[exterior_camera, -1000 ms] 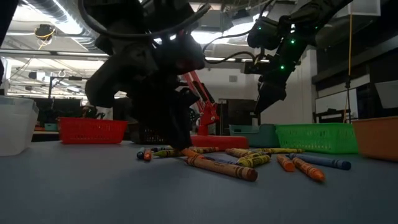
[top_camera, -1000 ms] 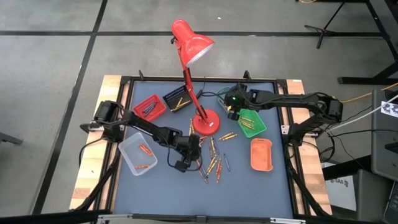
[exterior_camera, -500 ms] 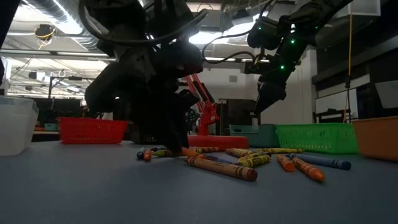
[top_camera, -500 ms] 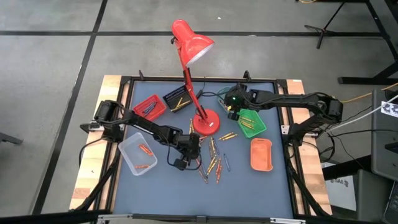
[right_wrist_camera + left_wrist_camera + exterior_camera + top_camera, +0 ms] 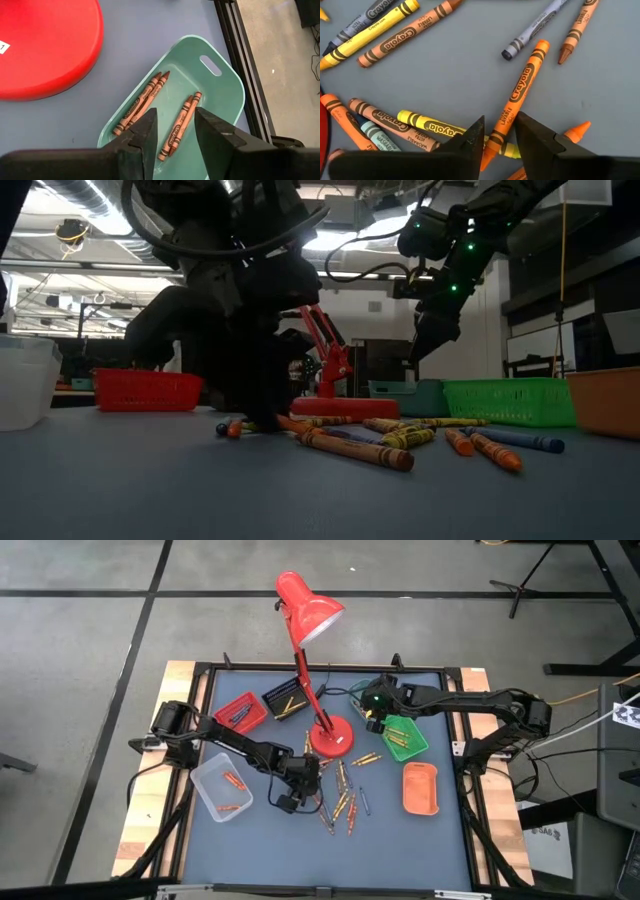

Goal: Sort crayons
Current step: Put the orange crayon into the bottom left transparent bin, then put the blue crayon into the middle left red bin

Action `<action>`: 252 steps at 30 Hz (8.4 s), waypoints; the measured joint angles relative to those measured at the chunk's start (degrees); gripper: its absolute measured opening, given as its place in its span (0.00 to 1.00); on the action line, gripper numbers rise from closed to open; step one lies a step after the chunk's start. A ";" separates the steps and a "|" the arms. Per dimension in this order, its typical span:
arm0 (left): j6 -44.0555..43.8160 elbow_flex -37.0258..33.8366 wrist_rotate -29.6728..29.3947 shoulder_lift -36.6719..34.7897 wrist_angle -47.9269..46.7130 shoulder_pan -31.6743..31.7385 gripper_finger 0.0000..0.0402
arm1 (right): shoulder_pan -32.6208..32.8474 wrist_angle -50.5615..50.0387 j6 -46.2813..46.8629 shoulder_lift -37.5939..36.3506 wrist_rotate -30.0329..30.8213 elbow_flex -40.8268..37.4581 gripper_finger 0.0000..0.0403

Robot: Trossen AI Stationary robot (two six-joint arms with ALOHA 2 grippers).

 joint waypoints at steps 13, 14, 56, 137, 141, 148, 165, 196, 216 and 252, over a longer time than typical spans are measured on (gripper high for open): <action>-0.02 0.00 0.11 -0.02 0.01 -0.02 0.10 | 0.00 0.00 0.00 0.00 0.00 0.00 0.32; -0.02 0.00 0.10 -0.02 0.13 -0.02 0.10 | 0.00 0.00 0.00 0.00 0.00 0.00 0.32; -55.36 0.02 -1.99 -35.85 -58.64 -17.84 0.03 | 5.56 -5.73 15.80 0.00 -26.85 5.49 0.32; -40.60 0.00 -34.53 -21.69 -21.85 -22.25 0.22 | 49.88 -6.77 72.72 18.76 1.93 5.57 0.06; -37.43 0.00 -34.47 -17.44 -15.49 -22.03 0.22 | 49.81 -6.76 68.19 18.91 2.44 6.79 0.03; -28.91 -0.02 -34.38 -12.97 -4.52 -19.73 0.22 | 49.75 -6.60 56.14 18.91 5.52 11.28 0.04; -22.60 -0.02 -26.38 -12.46 4.80 -14.47 0.22 | 49.75 -2.41 28.66 18.82 17.53 19.54 0.04; -22.76 -0.02 -26.75 -12.46 8.45 -13.67 0.10 | 47.45 7.17 14.87 18.75 15.92 19.56 0.04; -22.80 -0.02 -26.56 -12.55 8.47 -13.22 0.02 | 47.45 7.10 14.84 18.75 16.14 19.56 0.24; -32.61 -0.02 -36.19 -33.57 -54.91 11.39 0.03 | 38.18 -20.74 22.59 13.73 11.94 12.54 0.33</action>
